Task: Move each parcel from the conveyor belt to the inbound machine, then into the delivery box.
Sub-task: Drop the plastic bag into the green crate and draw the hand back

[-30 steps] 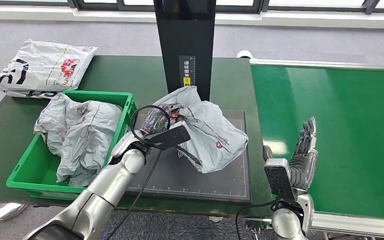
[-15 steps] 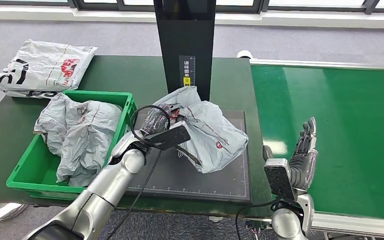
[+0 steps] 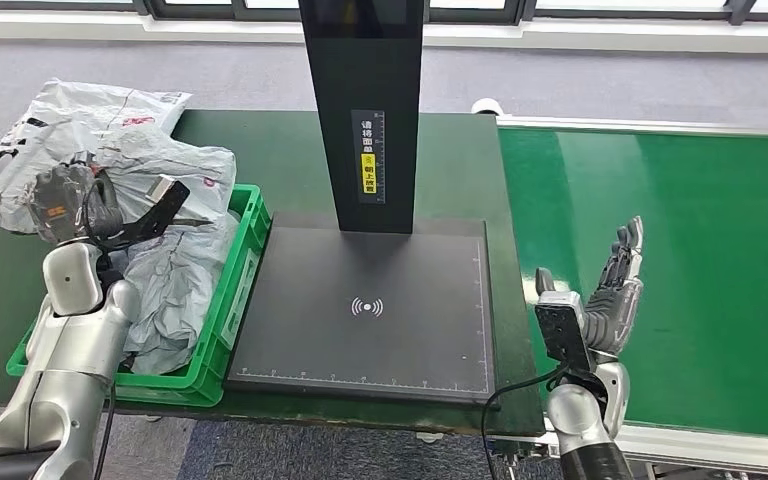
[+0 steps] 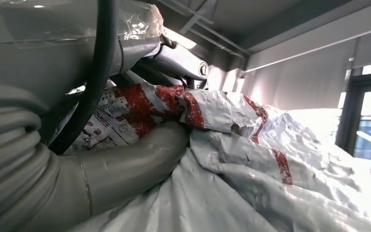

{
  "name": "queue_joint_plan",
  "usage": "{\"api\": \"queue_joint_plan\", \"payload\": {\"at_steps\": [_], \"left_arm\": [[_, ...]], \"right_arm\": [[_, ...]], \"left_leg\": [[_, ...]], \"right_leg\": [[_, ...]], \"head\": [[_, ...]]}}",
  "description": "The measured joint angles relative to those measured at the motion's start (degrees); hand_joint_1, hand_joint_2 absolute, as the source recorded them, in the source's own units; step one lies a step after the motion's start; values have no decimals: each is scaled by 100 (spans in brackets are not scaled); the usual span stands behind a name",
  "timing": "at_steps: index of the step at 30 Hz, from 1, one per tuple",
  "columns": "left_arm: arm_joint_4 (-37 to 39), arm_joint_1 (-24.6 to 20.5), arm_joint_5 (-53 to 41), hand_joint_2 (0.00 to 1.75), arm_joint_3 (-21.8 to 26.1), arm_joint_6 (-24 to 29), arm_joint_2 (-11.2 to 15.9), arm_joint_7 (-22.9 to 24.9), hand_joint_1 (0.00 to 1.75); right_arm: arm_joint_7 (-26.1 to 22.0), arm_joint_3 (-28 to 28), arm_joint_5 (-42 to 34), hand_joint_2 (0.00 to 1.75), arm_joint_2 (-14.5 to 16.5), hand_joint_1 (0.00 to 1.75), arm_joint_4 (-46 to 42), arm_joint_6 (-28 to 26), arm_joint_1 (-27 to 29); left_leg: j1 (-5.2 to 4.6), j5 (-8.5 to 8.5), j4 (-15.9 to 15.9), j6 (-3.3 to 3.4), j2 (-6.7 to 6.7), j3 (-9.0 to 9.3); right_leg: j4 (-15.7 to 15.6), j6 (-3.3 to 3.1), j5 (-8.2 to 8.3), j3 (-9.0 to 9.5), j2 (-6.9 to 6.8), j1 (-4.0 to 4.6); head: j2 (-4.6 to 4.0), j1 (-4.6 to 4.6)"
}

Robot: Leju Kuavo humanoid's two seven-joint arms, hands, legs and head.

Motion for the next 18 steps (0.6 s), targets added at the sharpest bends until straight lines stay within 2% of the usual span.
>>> {"api": "queue_joint_plan", "payload": {"at_steps": [18], "left_arm": [[45, 4, -32, 175, 191, -17, 43, 38, 175]], "right_arm": [[2, -4, 1, 175, 1, 0, 171, 0, -71]], "left_leg": [[0, -1, 2, 1, 2, -4]], "right_leg": [[0, 0, 2, -6, 2, -2]], "head": [[0, 0]]}}
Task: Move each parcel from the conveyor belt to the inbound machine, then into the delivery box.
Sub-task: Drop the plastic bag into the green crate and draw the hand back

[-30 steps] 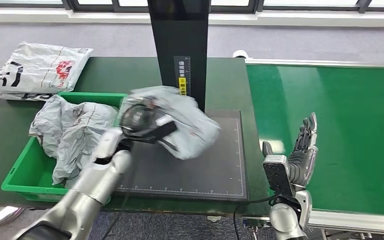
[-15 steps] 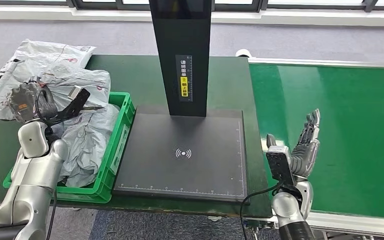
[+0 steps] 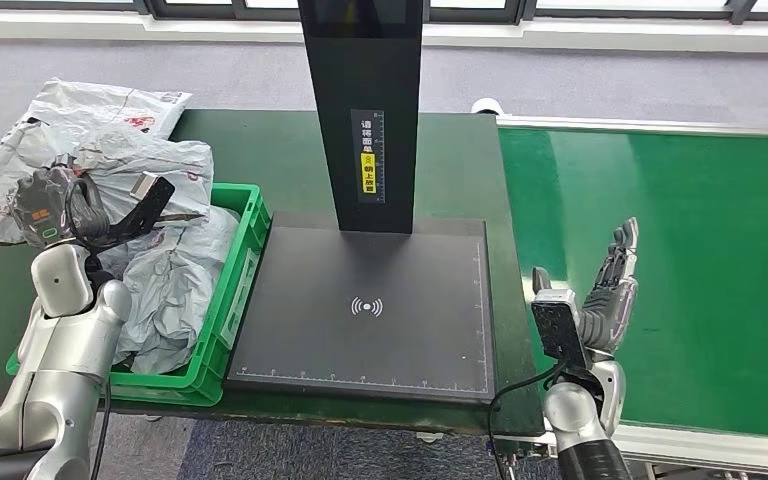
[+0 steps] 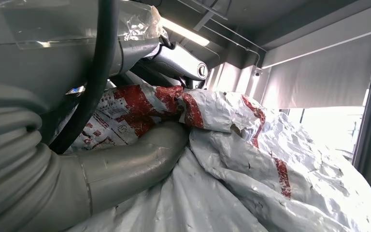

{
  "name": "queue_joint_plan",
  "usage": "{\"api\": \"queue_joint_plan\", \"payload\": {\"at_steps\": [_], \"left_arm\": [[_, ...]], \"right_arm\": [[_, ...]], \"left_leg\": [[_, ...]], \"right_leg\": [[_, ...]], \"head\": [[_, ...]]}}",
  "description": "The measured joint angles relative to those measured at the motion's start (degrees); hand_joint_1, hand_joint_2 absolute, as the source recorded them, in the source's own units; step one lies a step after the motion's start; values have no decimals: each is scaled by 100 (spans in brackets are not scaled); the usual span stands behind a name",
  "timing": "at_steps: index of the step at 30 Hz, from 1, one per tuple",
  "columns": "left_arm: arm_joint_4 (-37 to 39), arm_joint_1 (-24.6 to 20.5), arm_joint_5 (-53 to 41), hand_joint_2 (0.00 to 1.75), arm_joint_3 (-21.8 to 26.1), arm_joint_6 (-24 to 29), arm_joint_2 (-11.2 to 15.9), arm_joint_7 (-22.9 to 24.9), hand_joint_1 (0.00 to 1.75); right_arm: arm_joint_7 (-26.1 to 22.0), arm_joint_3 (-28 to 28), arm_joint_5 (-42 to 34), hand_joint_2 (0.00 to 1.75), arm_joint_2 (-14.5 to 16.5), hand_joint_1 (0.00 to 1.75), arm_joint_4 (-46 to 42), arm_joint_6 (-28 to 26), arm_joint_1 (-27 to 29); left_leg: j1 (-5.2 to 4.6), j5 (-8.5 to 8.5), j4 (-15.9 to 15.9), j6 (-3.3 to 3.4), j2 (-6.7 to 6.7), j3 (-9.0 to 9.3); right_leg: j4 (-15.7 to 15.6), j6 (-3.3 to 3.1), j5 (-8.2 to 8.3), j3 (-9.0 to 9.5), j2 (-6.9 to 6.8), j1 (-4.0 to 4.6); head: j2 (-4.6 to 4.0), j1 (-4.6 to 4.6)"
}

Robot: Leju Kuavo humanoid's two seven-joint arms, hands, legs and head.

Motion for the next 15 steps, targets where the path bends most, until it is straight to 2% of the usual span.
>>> {"api": "queue_joint_plan", "payload": {"at_steps": [15], "left_arm": [[0, 2, -1, 175, 1, 0, 0, -1, 175]], "right_arm": [[0, 0, 0, 175, 0, 0, 0, 0, 0]], "left_leg": [[0, 0, 0, 0, 0, 0]], "right_leg": [[0, 0, 0, 0, 0, 0]], "head": [[0, 0]]}}
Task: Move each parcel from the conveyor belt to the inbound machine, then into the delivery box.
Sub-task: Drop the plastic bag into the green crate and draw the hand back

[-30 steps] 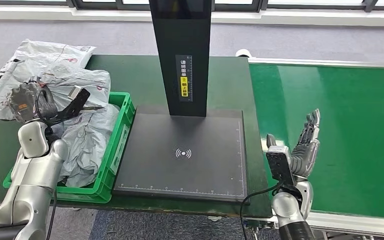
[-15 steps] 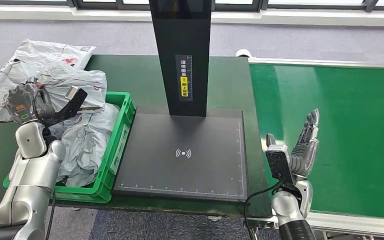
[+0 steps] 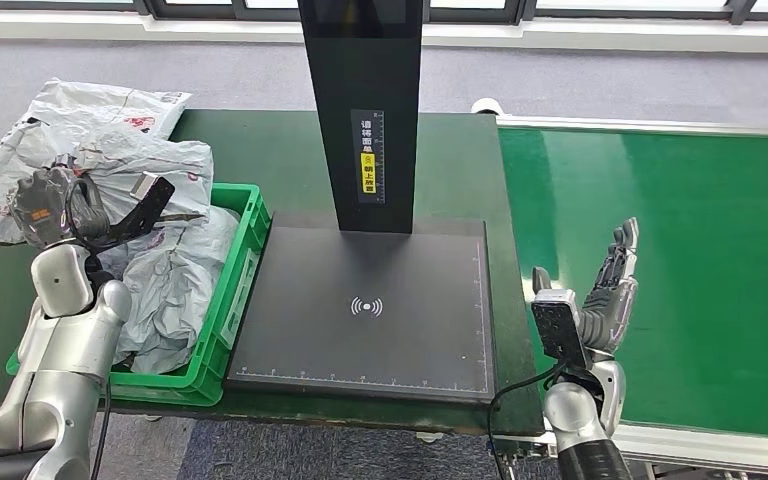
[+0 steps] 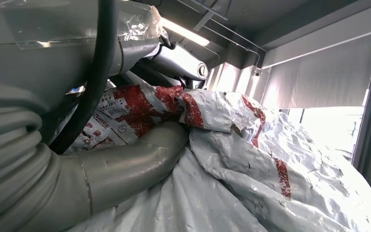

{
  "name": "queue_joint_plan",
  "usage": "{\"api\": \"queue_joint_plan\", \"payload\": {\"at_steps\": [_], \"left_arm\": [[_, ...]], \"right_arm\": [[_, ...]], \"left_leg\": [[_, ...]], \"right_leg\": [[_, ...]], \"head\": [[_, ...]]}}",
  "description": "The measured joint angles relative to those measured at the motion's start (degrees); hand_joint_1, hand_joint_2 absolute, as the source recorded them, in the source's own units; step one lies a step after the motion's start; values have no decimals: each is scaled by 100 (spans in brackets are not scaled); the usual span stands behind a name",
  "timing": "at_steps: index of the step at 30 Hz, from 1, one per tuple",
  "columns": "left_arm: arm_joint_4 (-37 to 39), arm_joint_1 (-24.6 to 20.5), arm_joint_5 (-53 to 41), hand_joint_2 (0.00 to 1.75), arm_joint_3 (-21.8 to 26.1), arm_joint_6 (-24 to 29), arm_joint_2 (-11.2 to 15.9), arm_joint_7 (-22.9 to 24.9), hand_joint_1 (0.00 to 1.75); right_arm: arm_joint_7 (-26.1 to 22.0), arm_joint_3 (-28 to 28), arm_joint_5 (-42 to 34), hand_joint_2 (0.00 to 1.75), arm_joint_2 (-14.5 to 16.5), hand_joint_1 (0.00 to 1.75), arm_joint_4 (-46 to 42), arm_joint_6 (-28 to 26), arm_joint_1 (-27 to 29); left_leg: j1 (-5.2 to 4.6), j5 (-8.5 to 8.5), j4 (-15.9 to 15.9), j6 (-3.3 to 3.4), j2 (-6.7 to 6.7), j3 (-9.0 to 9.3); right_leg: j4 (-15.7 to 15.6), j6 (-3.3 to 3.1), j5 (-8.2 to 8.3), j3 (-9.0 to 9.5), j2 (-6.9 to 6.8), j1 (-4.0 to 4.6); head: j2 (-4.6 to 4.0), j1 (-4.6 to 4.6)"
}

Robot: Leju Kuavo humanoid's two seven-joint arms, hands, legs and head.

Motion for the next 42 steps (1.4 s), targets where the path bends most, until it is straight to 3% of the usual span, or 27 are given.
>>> {"api": "queue_joint_plan", "payload": {"at_steps": [8, 12, 14, 17, 18, 20, 35, 39, 42], "left_arm": [[0, 1, 1, 175, -1, 0, 0, 1, 175], [13, -4, 79, 175, -1, -82, -7, -80, 0], [134, -16, 568, 175, -3, -673, -90, -594, 0], [451, 18, 1562, 175, -82, -2901, -283, -1558, 0], [525, 43, 1753, 175, -135, -3584, -318, -1662, 0], [594, 71, 2025, 175, -262, -4210, -355, -1701, 0], [565, 76, 2591, 175, -646, -4143, -333, -1567, 0], [494, 108, 2826, 0, -652, -3581, -333, -1399, 0], [382, 117, 3123, 0, -640, -3098, -354, -1388, 0]], "right_arm": [[0, -1, 0, 175, 0, 0, 0, 0, 0], [21, 0, 24, 175, 0, 0, -1, 0, 1], [143, -2, 90, 175, -7, 0, -40, 16, 36], [354, -5, 143, 175, -51, 0, -248, 124, 188], [386, -7, 150, 175, -69, 0, -318, 160, 233], [419, -8, 164, 175, -95, 0, -412, 203, 282], [604, -8, 304, 175, -151, 0, -774, 240, 392], [603, -8, 312, 175, -152, 0, -837, 246, 454], [607, -8, 332, 175, -151, 0, -882, 262, 493]], "left_leg": [[0, 0, 0, 0, 0, 0], [-1, 0, 2, 0, 2, 1], [-5, -1, 3, 2, 3, 4], [-9, -1, 3, 4, -7, 3], [-8, -1, 3, 4, -9, 1], [-8, 0, 3, 5, -10, 2], [-18, 5, 4, 15, -11, 6], [-18, 6, 4, 15, -11, 4], [-18, 6, 5, 15, -9, 1]], "right_leg": [[0, 0, 0, 0, 0, 0], [-1, 0, 0, -3, 1, 0], [-2, 1, 0, -4, 2, -6], [-2, 2, -2, 3, -8, -14], [-2, 2, -2, 3, -10, -12], [-2, 3, -2, 6, -11, -11], [-2, 11, 3, 13, -14, -15], [-2, 11, 3, 10, -14, -15], [-2, 11, 4, 7, -12, -15]], "head": [[0, 0], [0, 0], [0, 0], [0, 0], [0, 0], [0, 1], [0, 0], [0, 0], [0, 0]]}}
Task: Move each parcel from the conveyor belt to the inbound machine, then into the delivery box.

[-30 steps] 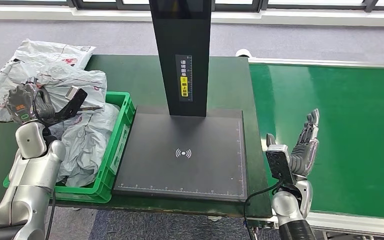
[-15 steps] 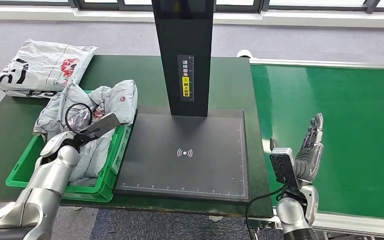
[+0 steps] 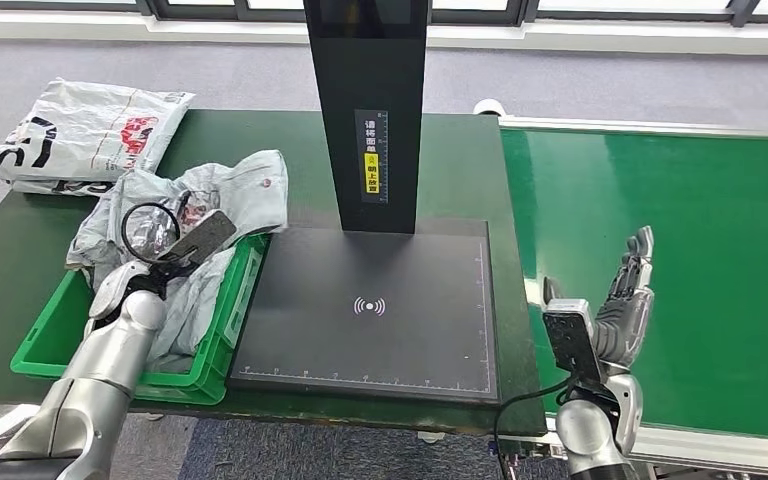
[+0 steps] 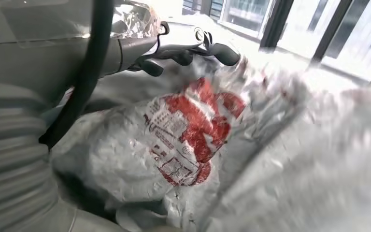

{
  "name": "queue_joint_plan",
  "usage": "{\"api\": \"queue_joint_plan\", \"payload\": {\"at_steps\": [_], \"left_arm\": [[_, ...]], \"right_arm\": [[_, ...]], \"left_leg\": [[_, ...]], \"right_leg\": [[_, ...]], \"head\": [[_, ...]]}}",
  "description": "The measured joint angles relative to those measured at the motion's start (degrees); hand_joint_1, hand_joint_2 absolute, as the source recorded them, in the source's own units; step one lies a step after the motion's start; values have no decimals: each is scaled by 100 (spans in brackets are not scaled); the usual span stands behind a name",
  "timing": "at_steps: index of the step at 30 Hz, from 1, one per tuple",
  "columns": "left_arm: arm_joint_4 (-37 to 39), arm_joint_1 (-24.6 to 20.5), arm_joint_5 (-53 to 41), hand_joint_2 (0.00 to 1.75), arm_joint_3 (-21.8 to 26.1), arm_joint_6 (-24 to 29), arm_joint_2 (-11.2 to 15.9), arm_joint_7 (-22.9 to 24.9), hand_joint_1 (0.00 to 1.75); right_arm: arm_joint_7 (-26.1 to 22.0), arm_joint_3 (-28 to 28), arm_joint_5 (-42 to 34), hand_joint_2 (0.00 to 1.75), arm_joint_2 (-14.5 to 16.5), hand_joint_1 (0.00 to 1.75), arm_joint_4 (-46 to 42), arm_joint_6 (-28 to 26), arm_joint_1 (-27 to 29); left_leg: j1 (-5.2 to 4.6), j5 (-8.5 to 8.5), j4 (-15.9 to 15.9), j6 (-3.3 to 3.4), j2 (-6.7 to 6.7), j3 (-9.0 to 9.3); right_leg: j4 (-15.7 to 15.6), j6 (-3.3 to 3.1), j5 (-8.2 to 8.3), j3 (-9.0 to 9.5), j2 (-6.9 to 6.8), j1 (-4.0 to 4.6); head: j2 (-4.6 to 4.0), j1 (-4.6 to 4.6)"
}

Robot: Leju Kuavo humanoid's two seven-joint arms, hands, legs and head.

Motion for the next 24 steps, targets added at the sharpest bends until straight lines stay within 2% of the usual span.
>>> {"api": "queue_joint_plan", "payload": {"at_steps": [3, 7, 13, 24], "left_arm": [[-92, -13, 254, 0, 48, 393, -25, -130, 0], [-126, -166, 682, 0, 217, 1616, -49, -554, 0], [-92, -357, 443, 0, 344, 2424, -50, -610, 0], [55, -510, -296, 0, 361, 3022, -64, -518, 0]], "right_arm": [[-1, 0, 11, 175, 0, 0, -24, 16, 12], [-8, 0, 9, 175, 4, 0, -32, 45, -21], [-23, 4, 10, 175, 27, 0, -12, 46, -181], [-108, 30, -75, 175, 82, 0, 215, -130, -430]], "left_leg": [[1, 0, 0, 0, 10, -1], [3, 0, 0, -1, 14, -4], [8, 2, -1, -3, 11, -5], [7, 2, -1, -3, 11, -6]], "right_leg": [[0, 0, 3, -6, 9, 0], [1, -1, 4, -9, 12, 0], [3, -1, 4, -8, 11, 3], [3, -1, 4, -9, 11, 3]], "head": [[0, 0], [0, 0], [0, 0], [0, 0]]}}
